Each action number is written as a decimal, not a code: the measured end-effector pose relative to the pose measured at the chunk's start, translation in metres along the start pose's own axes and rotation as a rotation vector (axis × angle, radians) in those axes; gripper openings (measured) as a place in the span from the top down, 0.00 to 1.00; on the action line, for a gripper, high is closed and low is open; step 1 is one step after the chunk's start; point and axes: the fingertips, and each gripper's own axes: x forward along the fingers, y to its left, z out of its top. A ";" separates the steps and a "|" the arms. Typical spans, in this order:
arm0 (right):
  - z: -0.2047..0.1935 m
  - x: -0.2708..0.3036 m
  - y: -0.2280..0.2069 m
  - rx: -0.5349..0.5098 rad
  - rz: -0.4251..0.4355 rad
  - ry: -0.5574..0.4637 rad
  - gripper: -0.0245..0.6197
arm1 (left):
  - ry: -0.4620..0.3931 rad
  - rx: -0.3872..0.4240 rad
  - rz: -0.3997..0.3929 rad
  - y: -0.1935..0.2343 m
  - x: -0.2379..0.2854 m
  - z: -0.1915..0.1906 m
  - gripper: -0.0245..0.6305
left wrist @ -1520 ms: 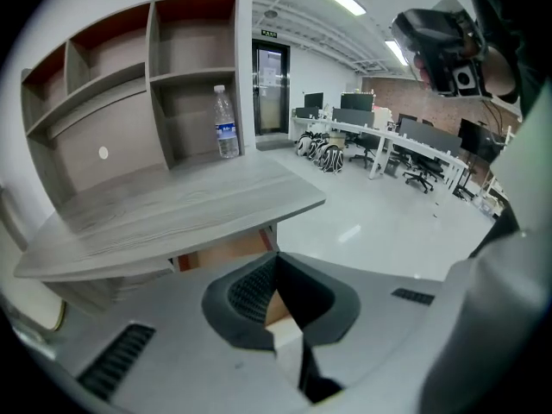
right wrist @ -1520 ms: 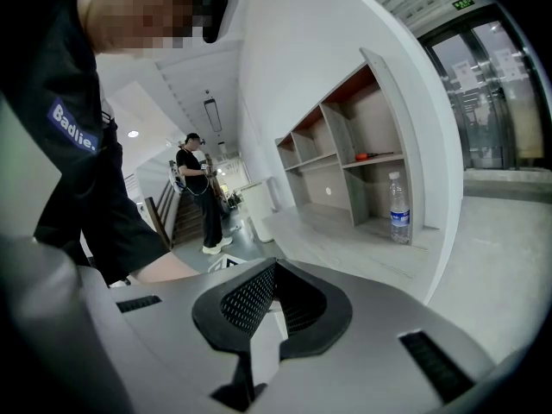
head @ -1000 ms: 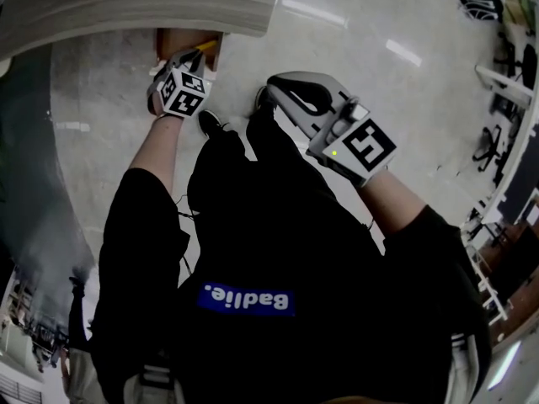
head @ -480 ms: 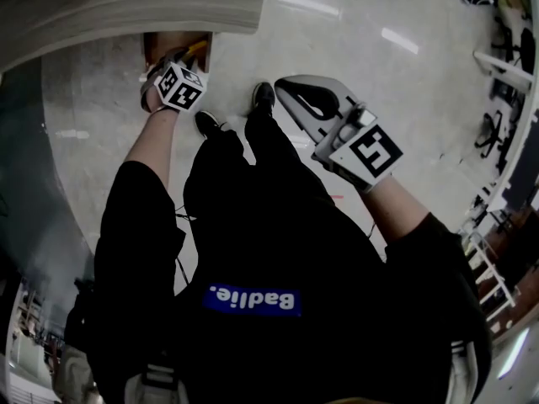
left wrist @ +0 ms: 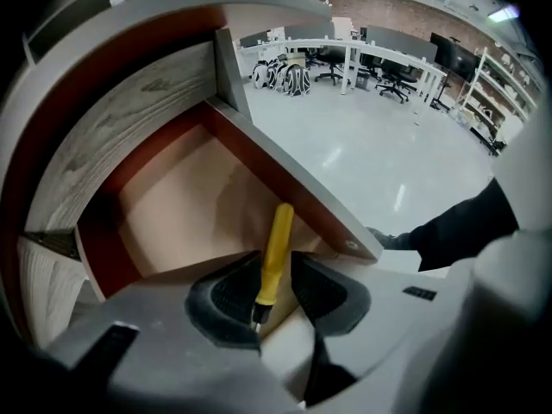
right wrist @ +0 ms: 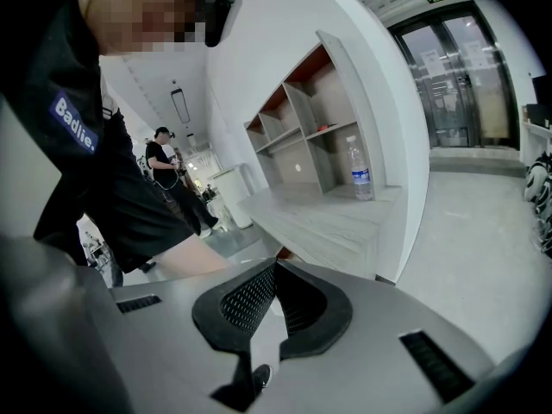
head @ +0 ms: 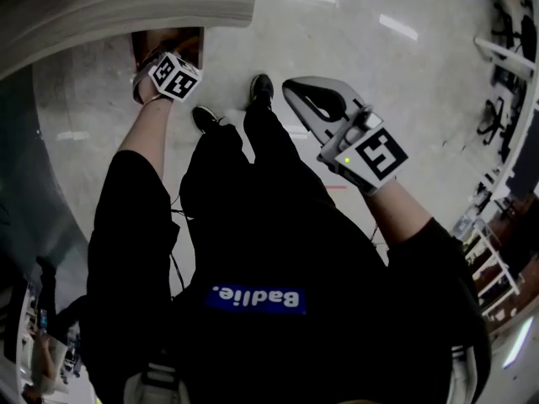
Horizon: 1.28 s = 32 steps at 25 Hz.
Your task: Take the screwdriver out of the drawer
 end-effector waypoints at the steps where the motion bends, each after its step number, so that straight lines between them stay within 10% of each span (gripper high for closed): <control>1: -0.003 0.000 -0.001 0.003 -0.005 0.003 0.91 | 0.004 0.007 -0.001 0.000 0.004 -0.001 0.79; 14: 0.001 -0.002 -0.002 0.014 -0.026 0.004 0.91 | 0.033 0.054 -0.017 0.006 0.011 -0.002 0.83; 32: 0.052 -0.014 0.032 -0.074 -0.009 -0.095 0.91 | -0.191 0.008 0.039 0.006 -0.100 0.054 0.85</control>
